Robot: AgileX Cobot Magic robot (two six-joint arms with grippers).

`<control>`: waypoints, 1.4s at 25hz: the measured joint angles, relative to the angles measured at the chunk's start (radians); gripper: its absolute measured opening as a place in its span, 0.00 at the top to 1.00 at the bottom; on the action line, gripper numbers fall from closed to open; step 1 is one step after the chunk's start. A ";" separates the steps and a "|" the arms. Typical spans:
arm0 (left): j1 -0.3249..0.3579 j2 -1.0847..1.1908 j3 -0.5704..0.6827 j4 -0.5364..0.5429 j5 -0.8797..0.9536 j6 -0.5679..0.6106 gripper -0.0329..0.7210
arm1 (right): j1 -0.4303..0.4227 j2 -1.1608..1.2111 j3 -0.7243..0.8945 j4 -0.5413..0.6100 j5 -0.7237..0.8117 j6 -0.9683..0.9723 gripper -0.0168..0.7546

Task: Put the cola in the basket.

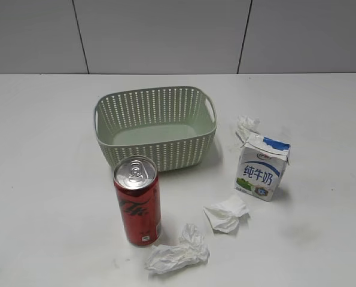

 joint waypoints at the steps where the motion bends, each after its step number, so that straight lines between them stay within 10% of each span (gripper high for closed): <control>1: 0.000 0.000 0.000 0.000 0.000 0.000 0.47 | 0.000 0.022 0.000 -0.006 -0.001 -0.001 0.21; 35: 0.000 0.000 0.000 0.000 0.000 0.000 0.47 | 0.073 1.369 -0.676 0.269 0.107 -0.142 0.21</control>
